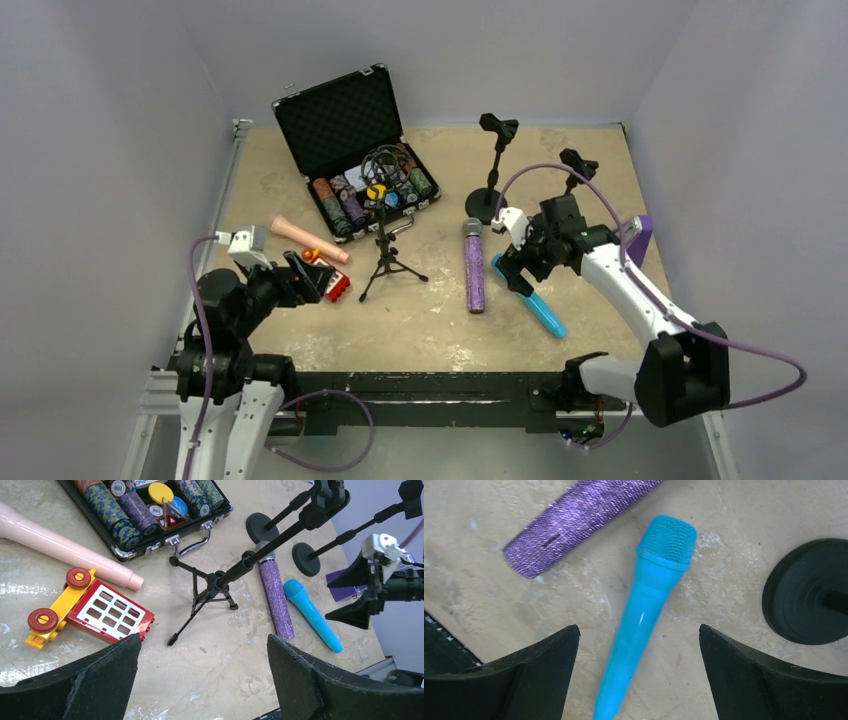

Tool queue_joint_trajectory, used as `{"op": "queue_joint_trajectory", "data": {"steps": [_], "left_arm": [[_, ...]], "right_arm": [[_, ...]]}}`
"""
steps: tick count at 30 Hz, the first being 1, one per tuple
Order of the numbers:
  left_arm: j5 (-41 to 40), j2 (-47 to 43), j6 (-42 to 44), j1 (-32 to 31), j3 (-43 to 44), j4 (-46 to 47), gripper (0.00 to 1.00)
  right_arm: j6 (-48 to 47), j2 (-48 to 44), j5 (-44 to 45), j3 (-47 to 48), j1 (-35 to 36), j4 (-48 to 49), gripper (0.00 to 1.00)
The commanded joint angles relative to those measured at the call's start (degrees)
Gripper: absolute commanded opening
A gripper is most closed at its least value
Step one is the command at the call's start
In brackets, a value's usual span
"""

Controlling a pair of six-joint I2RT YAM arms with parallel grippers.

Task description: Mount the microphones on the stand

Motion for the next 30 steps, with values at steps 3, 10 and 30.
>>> {"op": "queue_joint_trajectory", "data": {"steps": [3, 10, 30], "left_arm": [[2.0, -0.4, -1.8, 0.3, -1.2, 1.5, 1.00], [2.7, -0.4, -1.8, 0.3, -1.8, 2.2, 1.00], [13.2, -4.0, -12.4, 0.3, -5.4, 13.2, 1.00]], "right_arm": [[3.2, 6.7, 11.5, -1.7, 0.2, 9.9, 0.86], [4.7, 12.7, 11.5, -2.4, 0.2, 11.3, 0.83], [6.4, 21.6, 8.0, 2.6, 0.4, 5.7, 0.45]]}}
